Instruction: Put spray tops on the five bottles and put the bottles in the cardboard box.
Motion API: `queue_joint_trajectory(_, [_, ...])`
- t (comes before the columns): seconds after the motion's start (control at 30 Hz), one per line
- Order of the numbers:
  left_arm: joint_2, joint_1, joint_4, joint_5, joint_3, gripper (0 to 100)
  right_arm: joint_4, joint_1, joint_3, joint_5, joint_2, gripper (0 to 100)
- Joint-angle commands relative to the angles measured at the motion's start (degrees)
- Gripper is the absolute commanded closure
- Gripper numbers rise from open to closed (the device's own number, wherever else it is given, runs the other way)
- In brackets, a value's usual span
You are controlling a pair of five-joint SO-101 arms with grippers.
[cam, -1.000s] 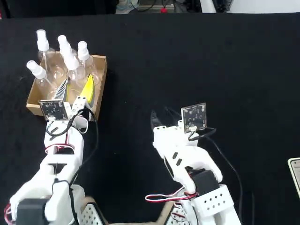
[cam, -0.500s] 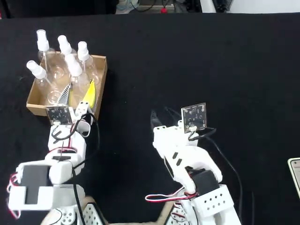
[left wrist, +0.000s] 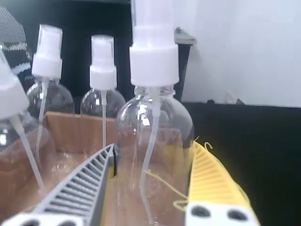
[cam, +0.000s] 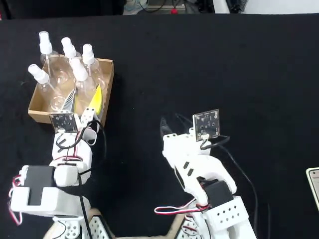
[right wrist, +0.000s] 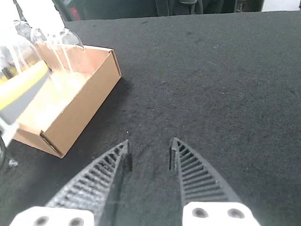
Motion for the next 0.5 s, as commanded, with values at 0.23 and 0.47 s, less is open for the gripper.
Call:
queue_joint_trajectory(0.23, [9.58,0.04,-2.11,-0.7,-6.02,87,-1.49,-0.09,-0.48,0.44,-1.01,87.1])
queue_joint_trajectory(0.47, [10.37,-0.4,-2.11,-0.35,-5.67,75,-1.49,-0.09,-0.48,0.44,-1.01,87.1])
